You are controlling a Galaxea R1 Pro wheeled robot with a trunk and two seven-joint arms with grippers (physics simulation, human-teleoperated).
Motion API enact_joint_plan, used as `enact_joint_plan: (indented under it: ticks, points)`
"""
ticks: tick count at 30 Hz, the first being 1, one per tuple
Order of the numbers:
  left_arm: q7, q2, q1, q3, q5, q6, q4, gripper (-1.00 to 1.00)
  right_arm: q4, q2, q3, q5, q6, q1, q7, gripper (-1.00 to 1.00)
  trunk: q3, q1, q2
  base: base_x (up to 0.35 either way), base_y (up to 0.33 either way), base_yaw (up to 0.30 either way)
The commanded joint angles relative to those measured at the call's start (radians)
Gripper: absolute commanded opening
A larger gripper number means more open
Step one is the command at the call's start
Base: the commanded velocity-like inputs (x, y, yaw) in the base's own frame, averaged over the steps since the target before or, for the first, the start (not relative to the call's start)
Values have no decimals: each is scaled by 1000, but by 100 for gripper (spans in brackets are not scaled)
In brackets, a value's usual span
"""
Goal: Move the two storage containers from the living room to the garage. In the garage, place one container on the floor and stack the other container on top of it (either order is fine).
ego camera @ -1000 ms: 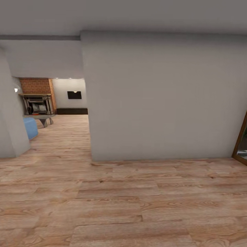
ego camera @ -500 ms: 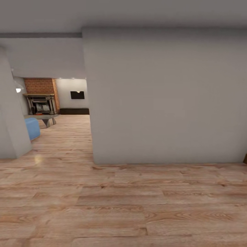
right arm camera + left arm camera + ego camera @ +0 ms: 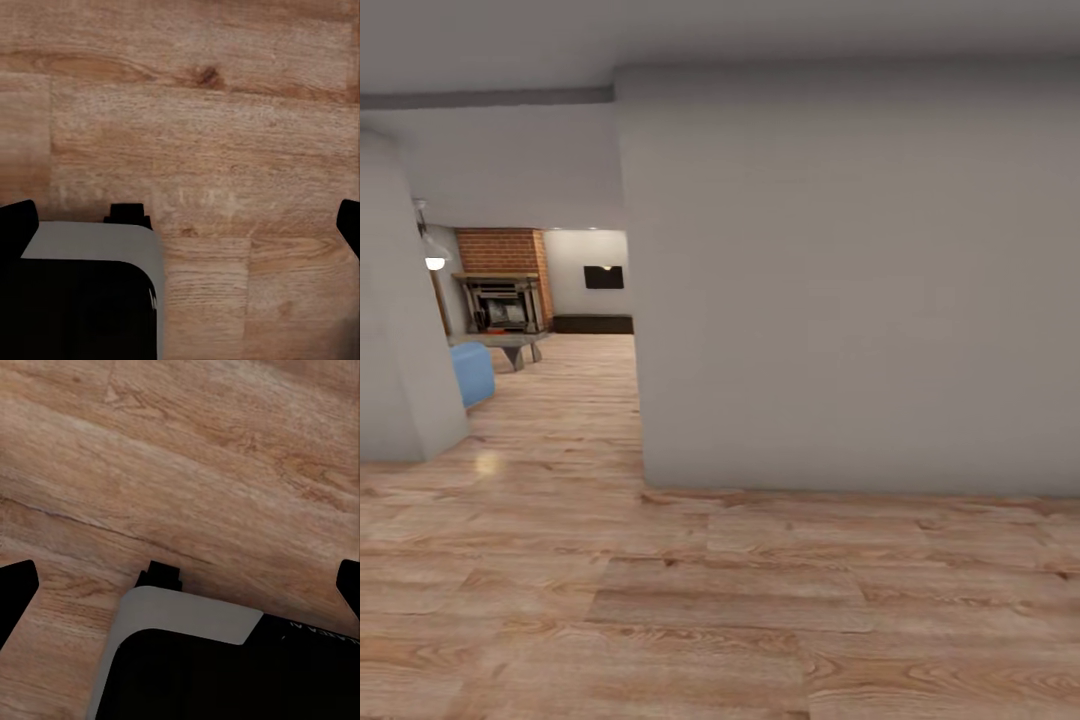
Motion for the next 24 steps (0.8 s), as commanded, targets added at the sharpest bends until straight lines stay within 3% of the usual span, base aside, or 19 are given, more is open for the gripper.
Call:
enact_joint_plan:
  ticks: [1,24]
  points:
    - [3,0,-1,-9,8,0,0,100,2,0,6,1,-4,-1,-4,100,-1,1,-1,323,0,268]
    - [3,0,-1,-9,8,2,0,100,2,0,6,0,-2,-1,-4,100,-1,1,-1,323,0,270]
